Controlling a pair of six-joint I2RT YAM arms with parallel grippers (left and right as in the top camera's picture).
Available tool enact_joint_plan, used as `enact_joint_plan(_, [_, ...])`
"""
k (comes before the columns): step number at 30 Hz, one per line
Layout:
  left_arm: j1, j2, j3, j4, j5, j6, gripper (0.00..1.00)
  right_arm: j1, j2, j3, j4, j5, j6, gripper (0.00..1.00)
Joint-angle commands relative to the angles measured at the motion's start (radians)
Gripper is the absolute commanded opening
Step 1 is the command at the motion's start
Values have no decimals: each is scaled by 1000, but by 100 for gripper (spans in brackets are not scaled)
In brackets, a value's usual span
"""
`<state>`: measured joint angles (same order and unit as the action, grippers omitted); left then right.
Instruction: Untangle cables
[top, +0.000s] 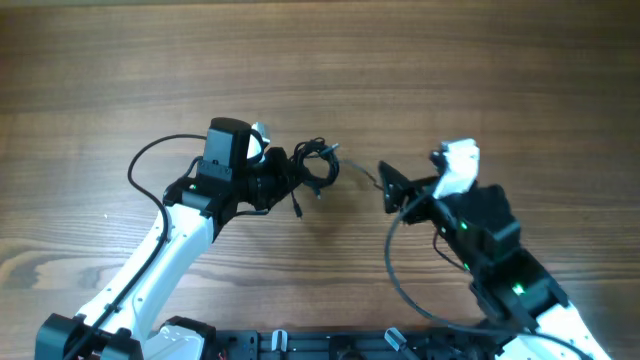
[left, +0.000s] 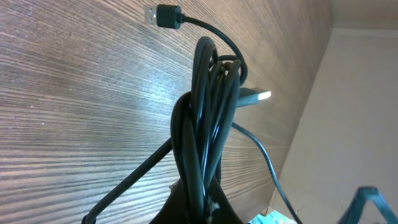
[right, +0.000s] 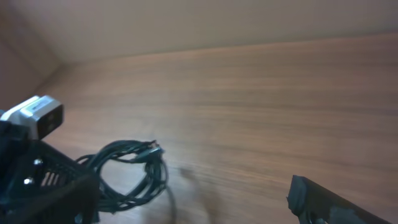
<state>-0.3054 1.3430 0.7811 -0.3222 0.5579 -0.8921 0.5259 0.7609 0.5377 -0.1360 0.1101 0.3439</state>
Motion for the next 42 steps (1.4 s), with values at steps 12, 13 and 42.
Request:
enact_joint_plan(12, [6,-1,8,43,165,158,4,-2,80,5,-111,2,349,100])
enact_joint_plan(13, [6,-1,8,40,169,169,4,-2,98,5,-108,-13,356,100])
enact_joint_plan(42, [79,-1,8,71,96,-177,4,93,589,-20,240,-599,157,86])
